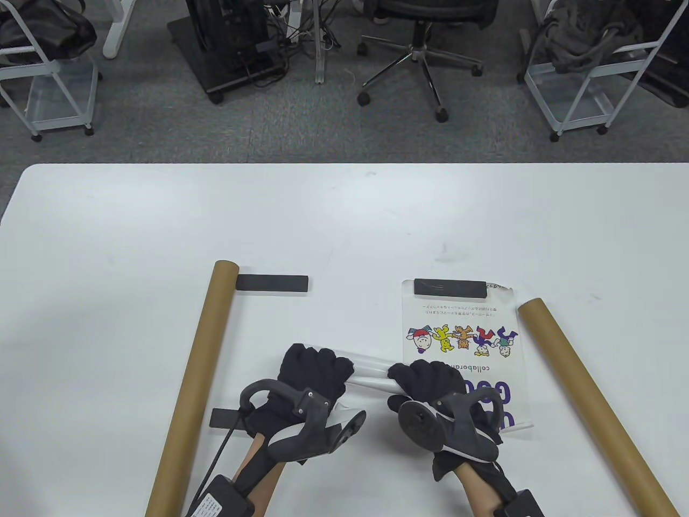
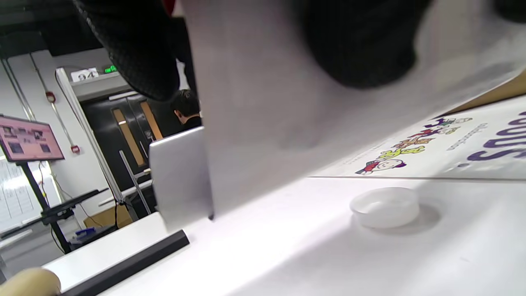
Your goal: Roll up posters and store in mailing tubes
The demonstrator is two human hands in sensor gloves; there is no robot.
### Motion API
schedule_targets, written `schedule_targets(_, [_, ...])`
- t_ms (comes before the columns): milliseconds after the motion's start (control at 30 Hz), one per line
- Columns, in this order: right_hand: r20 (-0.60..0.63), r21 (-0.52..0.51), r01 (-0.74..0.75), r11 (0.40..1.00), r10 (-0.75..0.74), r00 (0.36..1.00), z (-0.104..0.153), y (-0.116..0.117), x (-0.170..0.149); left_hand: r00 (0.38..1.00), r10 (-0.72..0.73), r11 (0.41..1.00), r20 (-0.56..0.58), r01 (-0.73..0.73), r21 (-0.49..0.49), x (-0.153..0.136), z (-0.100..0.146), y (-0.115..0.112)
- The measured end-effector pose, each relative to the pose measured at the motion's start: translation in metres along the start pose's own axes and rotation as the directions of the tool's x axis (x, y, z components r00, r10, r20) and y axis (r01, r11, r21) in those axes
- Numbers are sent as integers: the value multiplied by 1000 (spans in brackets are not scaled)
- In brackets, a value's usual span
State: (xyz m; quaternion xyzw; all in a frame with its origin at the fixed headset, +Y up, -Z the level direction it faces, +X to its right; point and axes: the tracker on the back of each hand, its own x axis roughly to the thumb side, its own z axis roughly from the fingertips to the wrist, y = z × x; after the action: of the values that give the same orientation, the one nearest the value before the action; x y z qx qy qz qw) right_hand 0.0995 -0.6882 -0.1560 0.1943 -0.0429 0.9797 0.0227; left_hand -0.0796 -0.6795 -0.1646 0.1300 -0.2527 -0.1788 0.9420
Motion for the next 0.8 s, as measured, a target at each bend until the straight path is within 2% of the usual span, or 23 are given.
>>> schedule_targets(133, [2,-21,21,1000,-21,1000,1,-1,0,1000,5,1000,26,-4,-30,3,0,1])
schedule_targets(433, [-12,-36,20,999,-21,1000,1,-1,-1,999,-38,999,25,39,-12,3,0,1])
schedule_targets(533, [-4,-77,42,996,-43,999,2,-3,-2,1000,-5,1000,-4,5,-17,0,1,3])
schedule_targets(667, [-10,-195,14,981,-16,1000,6,-8,-6,999,51,999,-18,-51,-4,-1,2,3])
schedule_targets(800, [-27,-211,11,978,-17,1000,7,-9,-9,997,76,997,-11,-76,20,-2,2,3])
